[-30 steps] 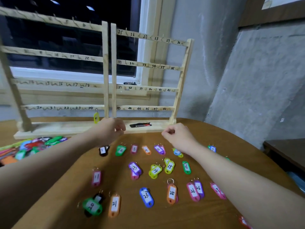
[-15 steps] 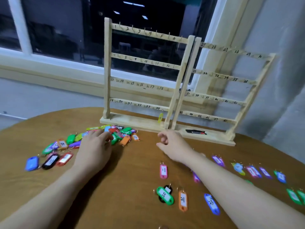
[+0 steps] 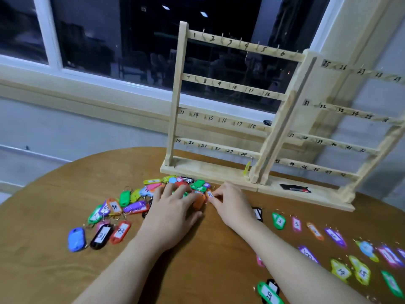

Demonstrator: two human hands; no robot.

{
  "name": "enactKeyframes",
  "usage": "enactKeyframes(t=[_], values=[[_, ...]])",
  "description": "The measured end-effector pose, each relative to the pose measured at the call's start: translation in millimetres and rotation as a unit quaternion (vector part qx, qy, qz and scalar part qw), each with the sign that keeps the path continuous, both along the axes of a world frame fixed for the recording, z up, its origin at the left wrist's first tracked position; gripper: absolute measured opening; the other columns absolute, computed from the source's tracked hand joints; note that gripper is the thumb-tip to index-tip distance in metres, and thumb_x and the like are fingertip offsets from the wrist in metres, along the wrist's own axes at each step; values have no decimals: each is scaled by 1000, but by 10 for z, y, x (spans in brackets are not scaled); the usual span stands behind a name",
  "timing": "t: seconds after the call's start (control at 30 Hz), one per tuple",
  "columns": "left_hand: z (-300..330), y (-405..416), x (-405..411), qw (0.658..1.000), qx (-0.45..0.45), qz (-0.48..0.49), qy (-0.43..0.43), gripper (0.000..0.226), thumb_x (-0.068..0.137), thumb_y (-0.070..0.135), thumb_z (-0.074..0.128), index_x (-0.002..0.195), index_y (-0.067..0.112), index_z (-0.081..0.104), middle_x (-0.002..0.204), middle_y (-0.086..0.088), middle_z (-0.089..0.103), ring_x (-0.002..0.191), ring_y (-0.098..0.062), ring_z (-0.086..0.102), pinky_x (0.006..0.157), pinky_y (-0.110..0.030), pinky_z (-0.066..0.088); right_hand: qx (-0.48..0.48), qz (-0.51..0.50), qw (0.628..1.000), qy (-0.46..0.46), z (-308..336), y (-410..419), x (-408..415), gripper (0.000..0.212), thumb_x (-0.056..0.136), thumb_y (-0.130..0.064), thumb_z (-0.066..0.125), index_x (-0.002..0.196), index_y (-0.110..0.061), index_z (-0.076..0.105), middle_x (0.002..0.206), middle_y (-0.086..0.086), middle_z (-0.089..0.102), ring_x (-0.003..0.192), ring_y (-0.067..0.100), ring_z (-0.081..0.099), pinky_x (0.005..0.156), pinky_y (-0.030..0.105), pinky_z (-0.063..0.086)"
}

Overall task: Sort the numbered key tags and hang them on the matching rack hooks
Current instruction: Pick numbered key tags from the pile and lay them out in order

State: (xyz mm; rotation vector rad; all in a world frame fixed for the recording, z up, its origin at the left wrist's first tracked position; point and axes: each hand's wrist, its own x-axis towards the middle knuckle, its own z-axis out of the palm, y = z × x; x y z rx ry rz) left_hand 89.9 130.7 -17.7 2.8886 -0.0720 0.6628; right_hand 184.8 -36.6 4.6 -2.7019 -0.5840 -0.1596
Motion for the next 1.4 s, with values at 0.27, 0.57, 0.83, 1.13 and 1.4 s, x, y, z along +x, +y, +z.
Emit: enactKeyframes(t=[0.27,0.57,0.83,1.13,1.4], values=[[25,-41,-3,998,11,43,39,52,88,69,39,124,43,64,136,6,55,121,-28,47,102,-48,32,39,-55,998,-19,-56,148,-151,30,105,-20,46,96,-11,73,96,-3,50,96,23,56,81,32,40],[23,-197,-8,995,-7,95,-1,30,74,55,80,96,34,78,109,0,68,102,-32,56,92,-50,39,250,-191,949,-3,-72,249,-206,28,103,-12,45,77,-16,58,87,-3,59,76,17,48,54,24,26],[-12,-192,17,997,-20,70,-18,15,91,40,68,101,34,77,112,4,68,105,-30,56,91,-48,36,421,-194,886,8,-167,239,-169,24,103,-21,52,85,-24,68,62,-2,63,57,21,63,55,40,54],[35,-173,-1,989,-109,85,-47,11,97,18,61,88,20,67,87,3,66,87,-25,51,85,-43,36,399,-165,900,61,-121,231,-217,22,102,-21,56,90,-24,73,74,-8,72,56,8,68,56,27,57],[95,-84,-35,932,-358,44,-29,18,96,17,64,93,34,67,85,16,70,84,-7,64,86,-39,49,455,-165,874,41,-146,213,-197,21,103,-15,55,91,-16,72,70,-2,73,52,10,68,54,28,56]])
